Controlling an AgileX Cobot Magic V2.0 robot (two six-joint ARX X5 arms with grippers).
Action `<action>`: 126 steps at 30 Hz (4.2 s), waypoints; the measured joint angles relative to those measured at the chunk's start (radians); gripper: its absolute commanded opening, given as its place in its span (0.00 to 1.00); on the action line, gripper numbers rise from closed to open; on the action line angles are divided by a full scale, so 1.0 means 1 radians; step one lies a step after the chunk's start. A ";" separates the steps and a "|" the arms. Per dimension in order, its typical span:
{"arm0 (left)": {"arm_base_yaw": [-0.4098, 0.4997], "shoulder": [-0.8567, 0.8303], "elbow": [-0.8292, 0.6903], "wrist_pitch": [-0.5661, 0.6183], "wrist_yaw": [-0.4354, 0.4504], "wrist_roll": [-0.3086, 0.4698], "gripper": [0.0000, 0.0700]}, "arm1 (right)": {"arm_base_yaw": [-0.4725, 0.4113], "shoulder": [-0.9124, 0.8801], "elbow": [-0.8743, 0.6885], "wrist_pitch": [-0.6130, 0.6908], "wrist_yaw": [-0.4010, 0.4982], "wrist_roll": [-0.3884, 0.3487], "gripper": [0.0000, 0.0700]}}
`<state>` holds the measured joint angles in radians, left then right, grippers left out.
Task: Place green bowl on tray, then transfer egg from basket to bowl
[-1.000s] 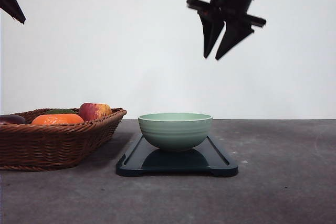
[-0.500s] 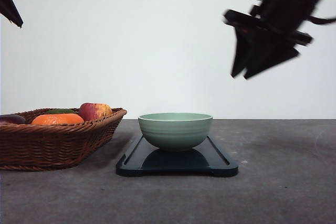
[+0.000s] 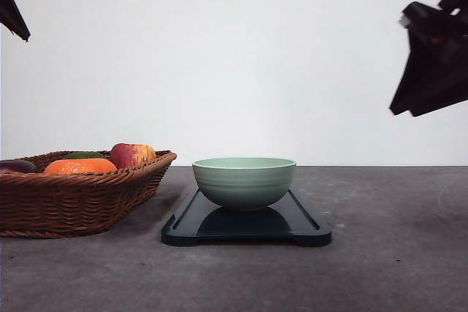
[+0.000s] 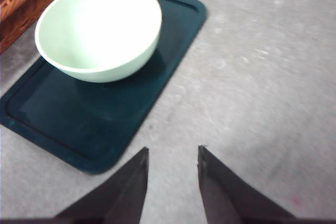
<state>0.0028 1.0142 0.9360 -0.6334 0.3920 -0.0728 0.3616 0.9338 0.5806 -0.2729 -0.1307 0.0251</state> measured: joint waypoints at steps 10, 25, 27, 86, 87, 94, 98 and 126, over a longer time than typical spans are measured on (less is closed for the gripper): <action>-0.127 0.095 0.049 -0.033 -0.127 -0.010 0.58 | -0.010 -0.009 -0.012 -0.007 0.000 0.000 0.26; -0.276 0.511 0.346 -0.123 -0.384 0.053 0.68 | -0.010 -0.009 -0.019 -0.008 0.001 0.000 0.26; -0.276 0.561 0.368 -0.127 -0.391 0.056 0.68 | -0.010 -0.009 -0.019 -0.007 0.002 0.000 0.26; -0.261 0.818 0.381 -0.025 -0.446 0.057 0.33 | -0.010 -0.009 -0.019 -0.007 0.003 0.000 0.26; -0.261 0.818 0.381 -0.028 -0.446 0.057 0.33 | -0.010 -0.009 -0.019 -0.007 0.003 0.000 0.26; -0.258 0.734 0.381 -0.053 -0.446 0.058 0.33 | -0.010 -0.009 -0.019 -0.007 0.004 0.000 0.26; -0.257 0.624 0.381 -0.056 -0.444 0.058 0.33 | -0.010 -0.009 -0.019 -0.007 0.004 0.000 0.26; -0.606 0.689 0.381 0.341 -0.302 -0.074 0.33 | -0.010 -0.009 -0.019 -0.008 0.026 -0.002 0.26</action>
<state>-0.6034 1.7034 1.3174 -0.2922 0.0900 -0.1467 0.3519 0.9245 0.5617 -0.2804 -0.1049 0.0231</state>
